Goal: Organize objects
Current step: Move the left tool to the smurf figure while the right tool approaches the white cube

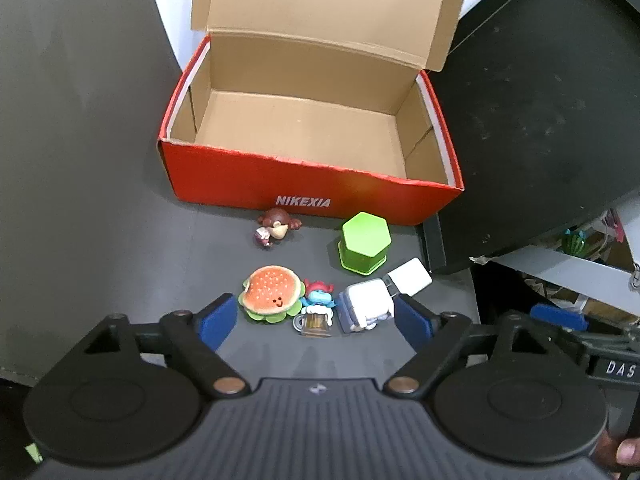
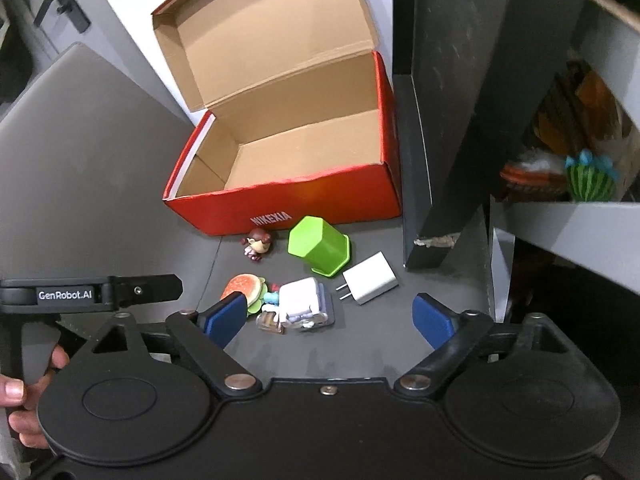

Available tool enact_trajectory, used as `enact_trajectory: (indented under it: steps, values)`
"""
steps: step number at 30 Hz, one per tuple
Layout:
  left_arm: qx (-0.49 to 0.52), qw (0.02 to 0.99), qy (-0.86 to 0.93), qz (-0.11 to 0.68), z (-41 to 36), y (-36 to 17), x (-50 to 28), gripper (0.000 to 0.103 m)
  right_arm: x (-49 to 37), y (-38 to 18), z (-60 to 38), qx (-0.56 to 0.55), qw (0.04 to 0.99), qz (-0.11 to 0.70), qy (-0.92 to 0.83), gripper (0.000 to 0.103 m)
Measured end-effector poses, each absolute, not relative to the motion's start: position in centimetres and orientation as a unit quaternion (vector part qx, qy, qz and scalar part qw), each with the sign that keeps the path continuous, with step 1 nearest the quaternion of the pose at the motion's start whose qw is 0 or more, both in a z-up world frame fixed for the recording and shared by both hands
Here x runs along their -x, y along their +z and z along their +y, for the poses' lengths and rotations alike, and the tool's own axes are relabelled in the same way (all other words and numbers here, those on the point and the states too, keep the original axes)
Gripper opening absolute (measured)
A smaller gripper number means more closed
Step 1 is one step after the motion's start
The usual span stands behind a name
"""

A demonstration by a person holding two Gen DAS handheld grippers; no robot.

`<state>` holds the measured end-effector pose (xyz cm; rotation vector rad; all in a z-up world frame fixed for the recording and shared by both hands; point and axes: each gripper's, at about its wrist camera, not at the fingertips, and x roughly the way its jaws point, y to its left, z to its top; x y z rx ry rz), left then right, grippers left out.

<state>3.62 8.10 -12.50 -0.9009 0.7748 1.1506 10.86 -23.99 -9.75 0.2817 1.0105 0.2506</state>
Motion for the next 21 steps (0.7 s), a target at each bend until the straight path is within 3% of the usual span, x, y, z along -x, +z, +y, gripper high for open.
enact_trajectory:
  steps: [7, 21]
  values:
    - [0.443, 0.65, 0.521, 0.331, 8.9, -14.8, -3.0, 0.068, -11.4, -11.7, -24.6, -0.169, 0.846, 0.494, 0.113, 0.08]
    - [0.506, 0.602, 0.539, 0.303, 10.5, -18.2, -3.0, 0.054, -13.1, -15.7, -23.8, -0.225, 0.815, 0.522, 0.114, 0.064]
